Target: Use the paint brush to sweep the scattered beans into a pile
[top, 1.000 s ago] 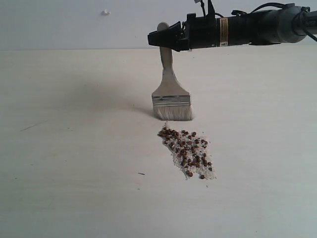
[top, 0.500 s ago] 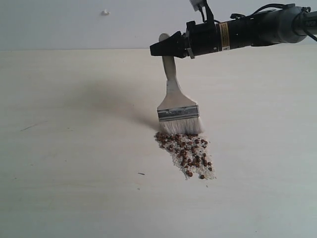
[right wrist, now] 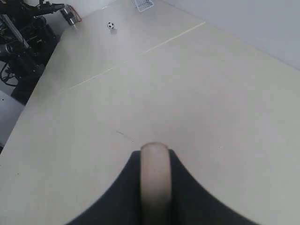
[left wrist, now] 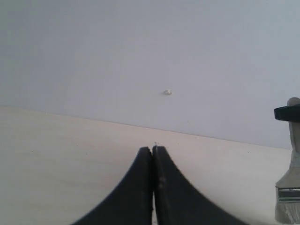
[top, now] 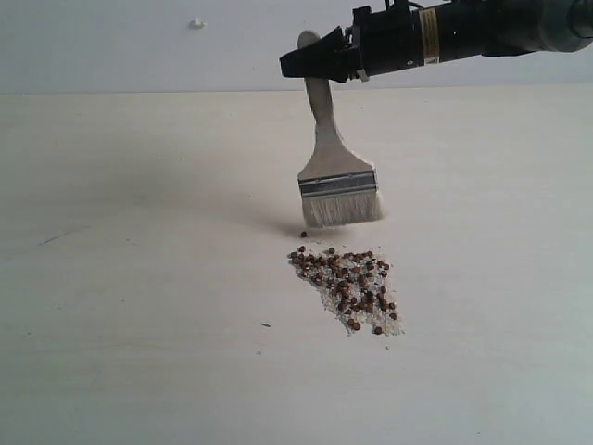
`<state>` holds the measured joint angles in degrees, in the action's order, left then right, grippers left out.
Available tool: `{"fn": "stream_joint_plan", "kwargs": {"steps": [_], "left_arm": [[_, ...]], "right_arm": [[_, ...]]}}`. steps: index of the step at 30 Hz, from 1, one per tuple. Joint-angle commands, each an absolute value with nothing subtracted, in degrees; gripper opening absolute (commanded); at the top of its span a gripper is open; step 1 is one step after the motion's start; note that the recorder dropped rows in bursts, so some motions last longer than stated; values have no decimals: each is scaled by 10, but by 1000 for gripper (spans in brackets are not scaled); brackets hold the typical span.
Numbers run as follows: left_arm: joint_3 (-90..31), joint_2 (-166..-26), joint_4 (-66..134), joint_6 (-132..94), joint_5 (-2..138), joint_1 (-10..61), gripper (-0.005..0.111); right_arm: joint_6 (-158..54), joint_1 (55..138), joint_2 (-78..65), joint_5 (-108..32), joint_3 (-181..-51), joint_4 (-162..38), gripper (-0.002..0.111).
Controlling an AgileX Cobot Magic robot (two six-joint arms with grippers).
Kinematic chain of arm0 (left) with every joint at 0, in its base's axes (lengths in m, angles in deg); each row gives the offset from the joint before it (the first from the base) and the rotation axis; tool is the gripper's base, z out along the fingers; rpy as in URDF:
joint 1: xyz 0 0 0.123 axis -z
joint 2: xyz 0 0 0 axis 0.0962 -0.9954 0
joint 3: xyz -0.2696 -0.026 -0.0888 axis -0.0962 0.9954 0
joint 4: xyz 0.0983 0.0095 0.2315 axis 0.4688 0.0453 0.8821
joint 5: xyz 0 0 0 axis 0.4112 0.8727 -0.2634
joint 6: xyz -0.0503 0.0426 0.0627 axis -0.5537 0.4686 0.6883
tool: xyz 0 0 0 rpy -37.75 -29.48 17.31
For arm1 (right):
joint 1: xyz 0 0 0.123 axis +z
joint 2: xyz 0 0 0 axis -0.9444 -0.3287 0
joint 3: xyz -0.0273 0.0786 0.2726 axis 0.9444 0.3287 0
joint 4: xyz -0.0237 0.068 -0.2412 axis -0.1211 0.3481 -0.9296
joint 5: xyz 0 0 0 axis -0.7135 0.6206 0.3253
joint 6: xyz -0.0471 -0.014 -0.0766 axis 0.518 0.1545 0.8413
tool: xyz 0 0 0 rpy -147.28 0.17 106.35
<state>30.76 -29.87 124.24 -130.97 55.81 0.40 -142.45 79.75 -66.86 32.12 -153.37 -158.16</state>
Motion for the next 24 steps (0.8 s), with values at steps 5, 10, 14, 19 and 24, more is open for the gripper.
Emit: {"fn": "stream_joint_plan", "kwargs": {"steps": [5, 10, 14, 19, 24], "left_arm": [[310, -296, 1241, -1309, 560, 4, 0], [310, -296, 1241, -1309, 560, 4, 0], [310, -296, 1241, -1309, 560, 4, 0], [310, -296, 1241, -1309, 560, 4, 0], [310, -296, 1241, -1309, 560, 4, 0]], "right_arm": [[-1400, 798, -610, 322, -1503, -1578, 0], [-1332, 797, -563, 322, -1419, -1546, 0], [-1267, 797, -496, 322, -1323, -1509, 0], [-1218, 797, -413, 322, -1204, -1502, 0], [-1137, 798, -345, 322, -1074, -1446, 0]]}}
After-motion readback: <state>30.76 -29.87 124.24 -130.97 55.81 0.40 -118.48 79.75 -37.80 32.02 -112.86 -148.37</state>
